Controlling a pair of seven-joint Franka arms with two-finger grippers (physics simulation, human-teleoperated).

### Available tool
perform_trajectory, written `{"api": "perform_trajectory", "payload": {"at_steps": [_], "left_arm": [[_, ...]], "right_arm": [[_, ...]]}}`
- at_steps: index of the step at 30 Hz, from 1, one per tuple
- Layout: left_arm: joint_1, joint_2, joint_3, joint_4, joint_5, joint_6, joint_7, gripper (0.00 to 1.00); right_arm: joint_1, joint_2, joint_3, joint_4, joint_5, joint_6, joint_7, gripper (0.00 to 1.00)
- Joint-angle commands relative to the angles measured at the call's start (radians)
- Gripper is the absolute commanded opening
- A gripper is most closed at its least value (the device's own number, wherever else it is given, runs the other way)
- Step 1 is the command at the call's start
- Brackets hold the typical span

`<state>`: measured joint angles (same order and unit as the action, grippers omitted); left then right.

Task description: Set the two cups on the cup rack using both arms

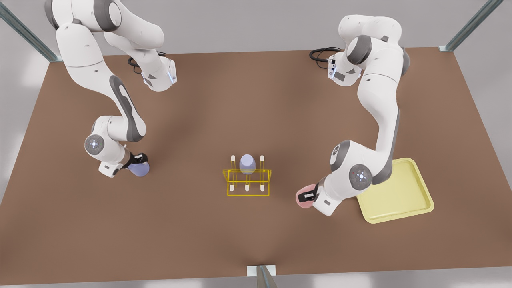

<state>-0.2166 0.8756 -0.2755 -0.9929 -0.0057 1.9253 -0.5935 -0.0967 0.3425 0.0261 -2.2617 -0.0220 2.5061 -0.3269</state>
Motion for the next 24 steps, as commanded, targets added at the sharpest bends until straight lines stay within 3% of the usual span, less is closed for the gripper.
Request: {"api": "perform_trajectory", "payload": {"at_steps": [1, 14, 21, 22, 24], "left_arm": [[-0.023, 0.002, -0.001, 0.005, -0.008, 0.044, -0.588, 0.84], [-0.164, 0.025, 0.002, 0.008, -0.019, 0.149, -0.677, 0.84], [-0.198, 0.04, 0.004, 0.02, -0.02, 0.144, -0.678, 0.84], [-0.198, 0.042, 0.006, 0.02, -0.02, 0.146, -0.675, 1.0], [-0.198, 0.043, 0.006, 0.02, -0.02, 0.146, -0.675, 1.0]], "right_arm": [[0.0, 0.001, 0.0, -0.001, 0.002, -0.012, -0.058, 0.87], [0.008, 0.01, 0.005, 0.045, -0.001, -0.052, -0.061, 0.78], [0.008, 0.009, 0.166, 0.172, 0.272, -0.179, -0.05, 0.78], [0.024, 0.01, 0.175, 0.209, 0.292, -0.22, -0.04, 0.78], [0.066, 0.053, 0.178, 0.324, 0.387, -0.32, -0.023, 0.78]]}}
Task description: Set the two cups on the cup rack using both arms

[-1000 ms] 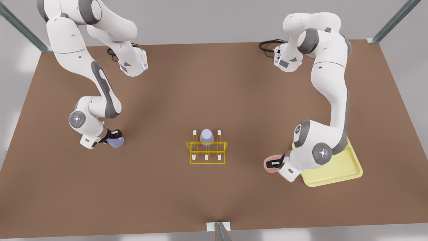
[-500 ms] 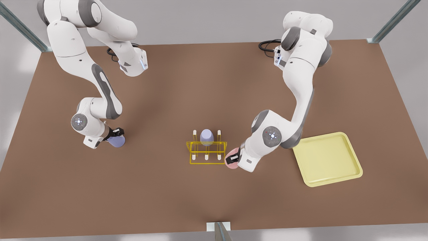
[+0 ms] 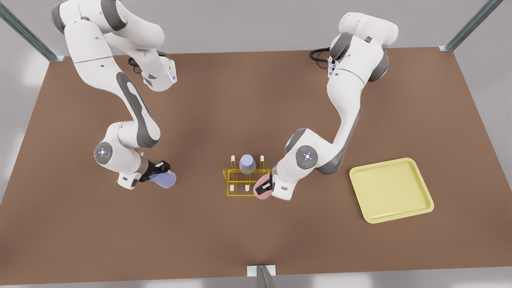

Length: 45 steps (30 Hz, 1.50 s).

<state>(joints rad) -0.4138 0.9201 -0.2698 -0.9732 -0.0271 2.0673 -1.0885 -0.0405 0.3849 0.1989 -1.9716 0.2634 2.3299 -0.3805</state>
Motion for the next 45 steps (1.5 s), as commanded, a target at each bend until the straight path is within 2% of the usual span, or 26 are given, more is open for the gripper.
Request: {"api": "perform_trajectory", "payload": {"at_steps": [1, 3, 5, 8, 9, 10, 11, 12, 13, 14, 16, 33, 34, 35, 45], "left_arm": [[0.0, -0.001, 0.001, 0.001, 0.001, 0.002, -0.182, 1.0], [0.015, -0.015, 0.004, 0.001, 0.0, -0.007, -0.234, 1.0], [0.188, -0.089, -0.022, 0.001, 0.0, -0.153, -0.185, 1.0], [0.426, -0.219, -0.017, 0.001, 0.012, -0.602, 0.45, 1.0], [0.46, -0.263, -0.032, -0.001, 0.114, -0.732, 0.593, 1.0], [0.463, -0.321, -0.026, -0.015, 0.139, -0.751, 0.654, 1.0], [0.463, -0.426, -0.014, -0.131, 0.162, -0.753, 0.808, 1.0], [0.438, -0.618, 0.075, -0.332, 0.165, -0.747, 0.869, 1.0], [0.434, -0.693, 0.089, -0.443, 0.159, -0.684, 0.79, 1.0], [0.428, -0.696, 0.089, -0.437, 0.139, -0.628, 0.759, 1.0], [0.429, -0.599, 0.087, -0.321, 0.098, -0.722, 0.867, 1.0], [0.423, -0.576, 0.08, -0.328, 0.101, -0.72, 0.946, 1.0], [0.423, -0.576, 0.08, -0.328, 0.101, -0.72, 0.946, 1.0], [0.423, -0.576, 0.08, -0.328, 0.101, -0.72, 0.946, 1.0], [0.421, -0.57, 0.08, -0.328, 0.101, -0.72, 0.946, 1.0]], "right_arm": [[0.034, 0.015, 0.005, 0.059, 0.143, -0.149, 0.029, 0.78], [0.076, 0.031, 0.005, 0.144, 0.208, -0.196, 0.028, 0.78], [0.116, 0.083, 0.005, 0.266, 0.221, -0.23, 0.031, 0.78], [0.165, 0.16, 0.005, 0.41, 0.226, -0.267, 0.032, 0.78], [0.177, 0.193, 0.005, 0.46, 0.241, -0.288, 0.046, 0.78], [0.179, 0.215, 0.005, 0.49, 0.241, -0.3, 0.051, 0.78], [0.186, 0.262, 0.005, 0.56, 0.241, -0.31, 0.072, 0.78], [0.198, 0.31, 0.005, 0.638, 0.243, -0.325, 0.075, 0.78], [0.205, 0.347, 0.005, 0.694, 0.243, -0.339, 0.075, 0.78], [0.206, 0.376, 0.007, 0.732, 0.246, -0.345, 0.077, 0.78], [0.22, 0.419, 0.007, 0.792, 0.267, -0.353, 0.14, 0.78], [0.246, 0.456, 0.034, 0.789, 0.267, -0.446, 0.146, 0.78], [0.246, 0.456, 0.034, 0.79, 0.266, -0.446, 0.146, 0.85], [0.248, 0.457, 0.034, 0.79, 0.267, -0.443, 0.147, 1.0], [0.257, 0.49, 0.05, 0.836, 0.306, -0.426, 0.15, 1.0]]}}
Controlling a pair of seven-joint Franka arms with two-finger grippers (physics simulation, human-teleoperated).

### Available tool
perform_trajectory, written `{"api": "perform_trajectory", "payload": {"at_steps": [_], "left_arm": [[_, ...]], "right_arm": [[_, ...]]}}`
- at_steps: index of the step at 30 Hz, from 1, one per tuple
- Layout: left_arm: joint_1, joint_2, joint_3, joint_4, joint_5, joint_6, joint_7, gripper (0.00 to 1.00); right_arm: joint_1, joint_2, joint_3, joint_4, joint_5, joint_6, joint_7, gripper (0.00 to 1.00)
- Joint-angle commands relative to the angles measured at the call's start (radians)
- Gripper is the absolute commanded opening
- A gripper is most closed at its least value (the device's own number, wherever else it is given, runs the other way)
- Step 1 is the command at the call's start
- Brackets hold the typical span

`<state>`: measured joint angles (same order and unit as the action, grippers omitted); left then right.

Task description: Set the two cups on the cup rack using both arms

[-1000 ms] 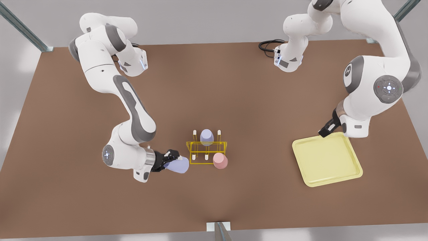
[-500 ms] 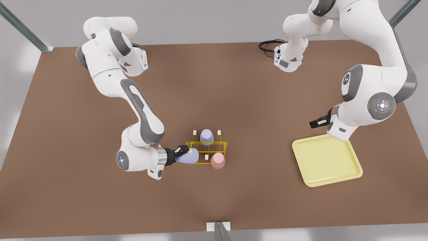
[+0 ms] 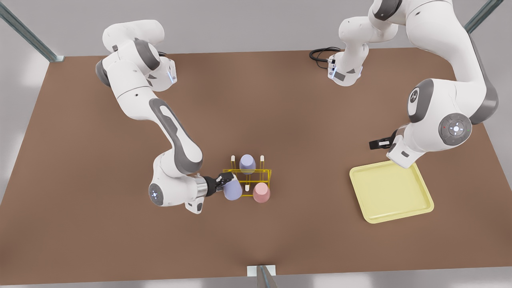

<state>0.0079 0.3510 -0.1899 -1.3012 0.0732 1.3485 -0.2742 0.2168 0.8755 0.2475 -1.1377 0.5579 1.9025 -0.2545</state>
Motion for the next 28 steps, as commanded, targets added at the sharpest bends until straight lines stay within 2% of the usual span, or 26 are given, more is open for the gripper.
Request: {"api": "perform_trajectory", "payload": {"at_steps": [1, 10, 11, 13, 14, 15, 16, 18, 19, 20, 22, 25, 28], "left_arm": [[0.0, 0.0, 0.0, 0.0, 0.0, -0.002, 0.132, 1.0], [-0.003, 0.003, 0.0, 0.0, 0.002, -0.002, 0.13, 1.0], [-0.003, 0.003, 0.0, 0.0, 0.002, -0.002, 0.13, 1.0], [-0.005, 0.003, 0.0, 0.0, 0.0, -0.002, 0.129, 1.0], [-0.005, 0.003, 0.0, 0.0, 0.0, -0.002, 0.129, 1.0], [-0.013, 0.003, -0.002, -0.001, -0.003, -0.003, 0.125, 1.0], [-0.014, 0.003, -0.002, 0.0, 0.0, -0.003, 0.121, 1.0], [-0.016, 0.003, 0.0, 0.0, 0.002, -0.002, 0.122, 1.0], [-0.02, 0.003, 0.0, 0.0, 0.0, -0.002, 0.119, 1.0], [-0.017, 0.003, 0.0, 0.0, 0.002, -0.002, 0.122, 1.0], [-0.017, 0.003, 0.0, 0.0, 0.002, -0.002, 0.122, 1.0], [-0.017, 0.003, 0.0, 0.0, 0.002, -0.002, 0.121, 1.0], [-0.019, 0.006, 0.0, 0.0, 0.002, -0.002, 0.121, 1.0]], "right_arm": [[-0.001, -0.001, 0.001, 0.003, 0.011, 0.001, 0.024, 1.0], [-0.096, -0.006, -0.011, 0.039, 0.002, -0.117, -0.025, 1.0], [-0.102, -0.023, -0.039, 0.041, -0.048, -0.163, -0.022, 1.0], [-0.113, -0.082, -0.096, 0.035, -0.519, -0.223, -0.009, 1.0], [-0.108, -0.084, -0.195, 0.058, -0.714, -0.183, -0.009, 1.0], [-0.103, -0.101, -0.269, 0.104, -0.724, -0.181, -0.017, 1.0], [-0.103, -0.161, -0.254, 0.104, -0.71, -0.187, -0.017, 1.0], [-0.074, -0.303, -0.238, 0.088, -0.679, -0.39, 0.03, 1.0], [-0.051, -0.475, -0.237, -0.008, -0.681, -0.511, 0.199, 1.0], [-0.054, -0.667, -0.241, -0.166, -0.632, -0.496, 0.21, 1.0], [-0.054, -0.819, -0.26, -0.344, -0.624, -0.474, 0.279, 1.0], [-0.065, -0.882, -0.261, -0.521, -0.598, -0.342, 0.296, 1.0], [-0.065, -0.885, -0.28, -0.551, -0.589, -0.312, 0.296, 1.0]]}}
